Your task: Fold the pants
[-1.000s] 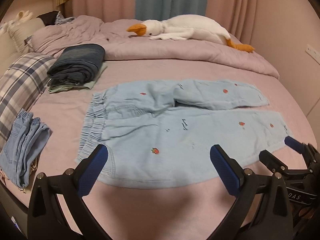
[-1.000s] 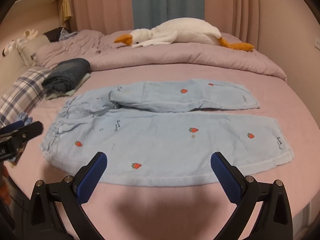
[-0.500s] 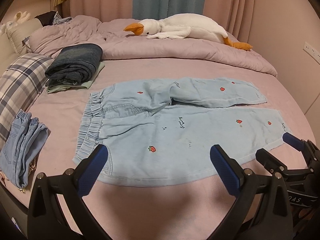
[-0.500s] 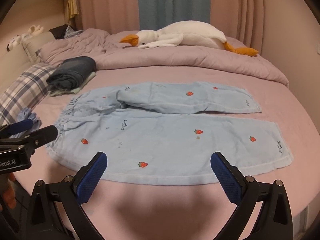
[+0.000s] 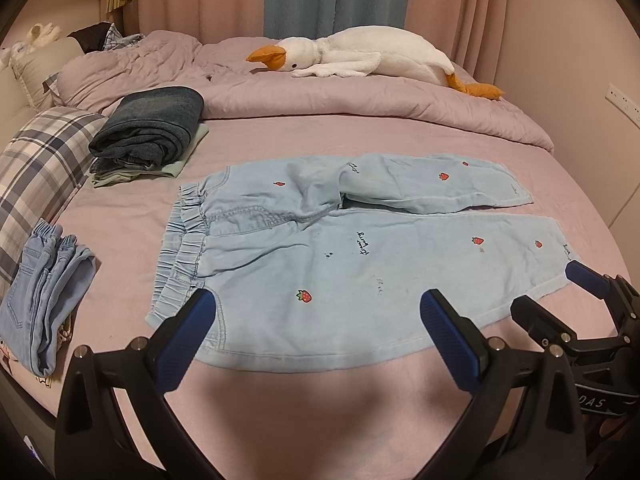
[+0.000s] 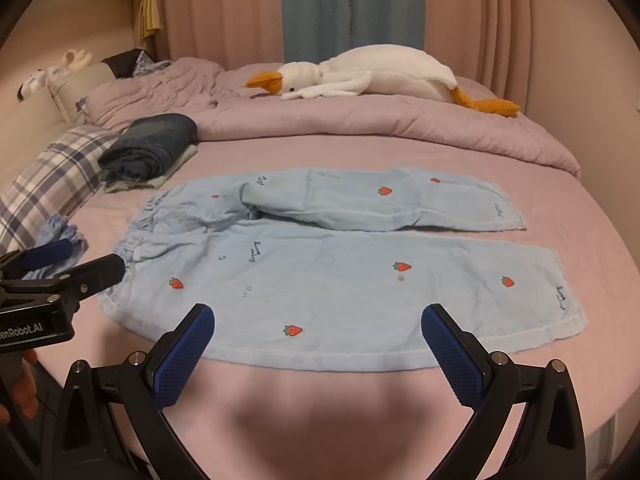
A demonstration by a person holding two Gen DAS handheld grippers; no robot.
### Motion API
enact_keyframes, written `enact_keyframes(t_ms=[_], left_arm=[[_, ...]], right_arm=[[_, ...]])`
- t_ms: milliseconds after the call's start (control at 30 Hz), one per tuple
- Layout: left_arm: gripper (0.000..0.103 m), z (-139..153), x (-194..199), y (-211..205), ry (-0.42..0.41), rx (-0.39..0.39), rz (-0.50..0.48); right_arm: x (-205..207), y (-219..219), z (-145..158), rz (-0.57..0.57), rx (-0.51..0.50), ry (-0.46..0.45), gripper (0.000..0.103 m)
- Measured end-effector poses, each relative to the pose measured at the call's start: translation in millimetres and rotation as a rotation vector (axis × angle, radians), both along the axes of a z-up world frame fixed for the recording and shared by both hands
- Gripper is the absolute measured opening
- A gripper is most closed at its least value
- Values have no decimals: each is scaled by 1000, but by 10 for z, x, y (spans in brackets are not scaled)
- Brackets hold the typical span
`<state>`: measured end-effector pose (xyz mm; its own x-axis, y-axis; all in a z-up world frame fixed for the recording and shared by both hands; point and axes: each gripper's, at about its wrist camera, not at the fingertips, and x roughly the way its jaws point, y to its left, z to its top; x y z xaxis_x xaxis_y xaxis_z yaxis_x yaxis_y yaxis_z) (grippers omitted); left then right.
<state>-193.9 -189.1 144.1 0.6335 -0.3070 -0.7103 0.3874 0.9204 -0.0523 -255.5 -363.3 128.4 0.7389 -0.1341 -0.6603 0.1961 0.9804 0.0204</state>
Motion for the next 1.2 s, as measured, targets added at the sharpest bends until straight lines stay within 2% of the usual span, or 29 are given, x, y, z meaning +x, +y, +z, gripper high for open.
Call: enact_keyframes(t_ms=[1200], left_arm=[[102, 4, -29, 16, 1, -1, -5]], right_arm=[[1, 40, 7, 6, -3, -2, 103]])
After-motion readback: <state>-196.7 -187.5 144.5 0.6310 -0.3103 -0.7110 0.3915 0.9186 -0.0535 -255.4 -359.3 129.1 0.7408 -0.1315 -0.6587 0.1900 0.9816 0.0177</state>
